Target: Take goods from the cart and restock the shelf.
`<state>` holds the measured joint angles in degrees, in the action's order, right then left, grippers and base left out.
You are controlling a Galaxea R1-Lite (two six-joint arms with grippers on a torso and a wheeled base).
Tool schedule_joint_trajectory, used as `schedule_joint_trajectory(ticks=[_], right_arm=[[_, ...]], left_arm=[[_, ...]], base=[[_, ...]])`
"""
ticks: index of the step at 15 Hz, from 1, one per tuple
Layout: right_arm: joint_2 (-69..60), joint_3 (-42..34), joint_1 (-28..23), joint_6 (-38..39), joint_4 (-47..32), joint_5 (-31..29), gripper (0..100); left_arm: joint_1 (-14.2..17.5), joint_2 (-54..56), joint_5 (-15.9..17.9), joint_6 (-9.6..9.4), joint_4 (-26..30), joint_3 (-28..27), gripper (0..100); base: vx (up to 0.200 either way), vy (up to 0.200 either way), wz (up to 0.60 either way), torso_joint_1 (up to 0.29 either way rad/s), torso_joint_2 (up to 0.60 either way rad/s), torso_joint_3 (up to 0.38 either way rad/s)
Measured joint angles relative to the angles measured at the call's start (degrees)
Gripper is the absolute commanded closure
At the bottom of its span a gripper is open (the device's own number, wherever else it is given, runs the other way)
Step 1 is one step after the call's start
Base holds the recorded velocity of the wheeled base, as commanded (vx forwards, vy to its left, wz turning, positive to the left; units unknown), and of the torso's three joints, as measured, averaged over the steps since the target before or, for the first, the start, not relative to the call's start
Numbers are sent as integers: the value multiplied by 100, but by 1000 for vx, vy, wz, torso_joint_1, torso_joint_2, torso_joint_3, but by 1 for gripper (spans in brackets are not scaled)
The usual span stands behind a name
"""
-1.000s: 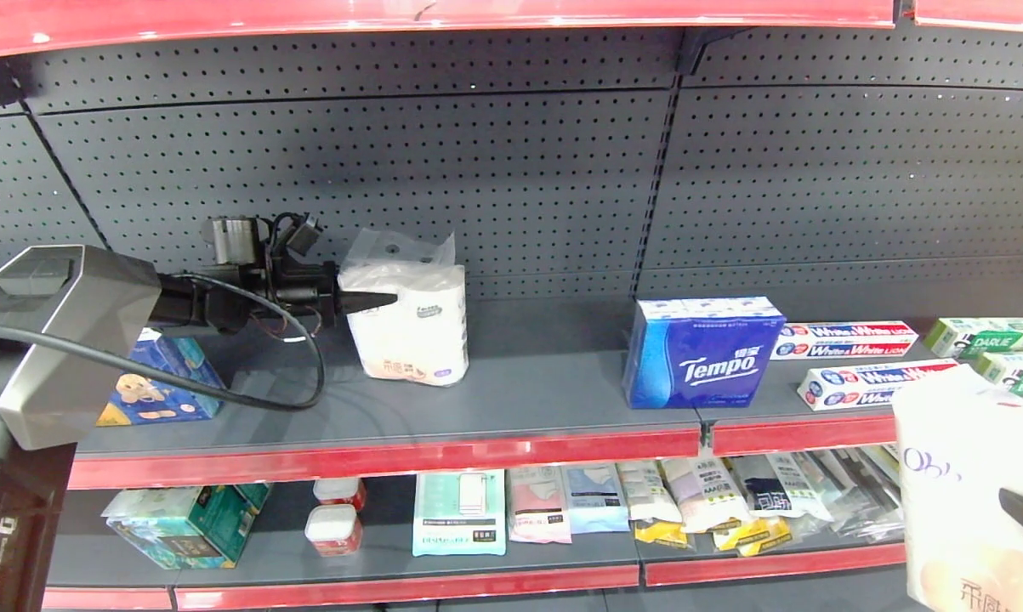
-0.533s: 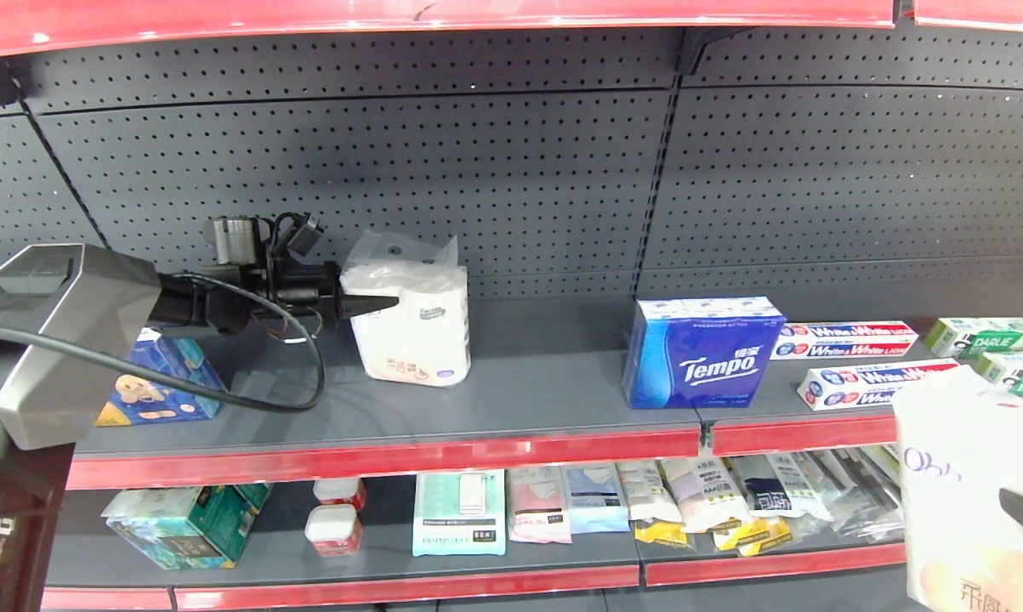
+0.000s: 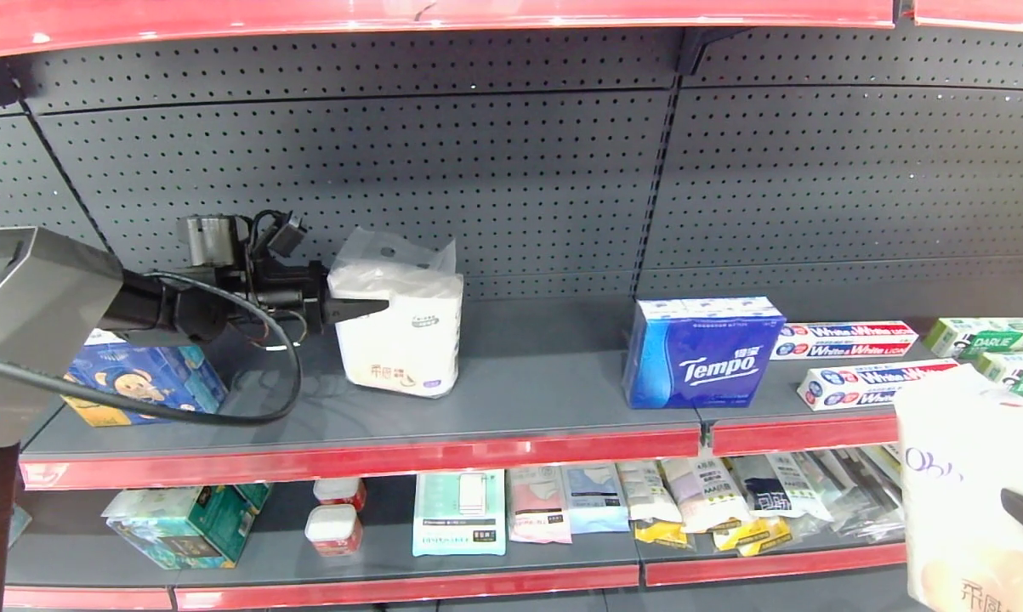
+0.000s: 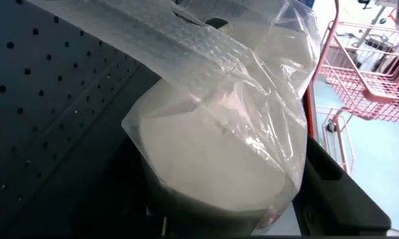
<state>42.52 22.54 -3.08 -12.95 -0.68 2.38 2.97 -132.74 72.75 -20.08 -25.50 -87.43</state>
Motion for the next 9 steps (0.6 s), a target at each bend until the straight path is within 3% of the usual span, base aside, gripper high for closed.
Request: schedule_joint_trajectory(ticks=[6,9], right_arm=[[-29,-11,2,11,-5,-2,100],[-30,-13,2,22,-2,-2,100]], left_arm=[[99,450,-134,32,-244,791,100],[173,568,-202,29,-649,1114,100]], base=[[0,0,0,0,0,0],[0,0,0,0,0,0]])
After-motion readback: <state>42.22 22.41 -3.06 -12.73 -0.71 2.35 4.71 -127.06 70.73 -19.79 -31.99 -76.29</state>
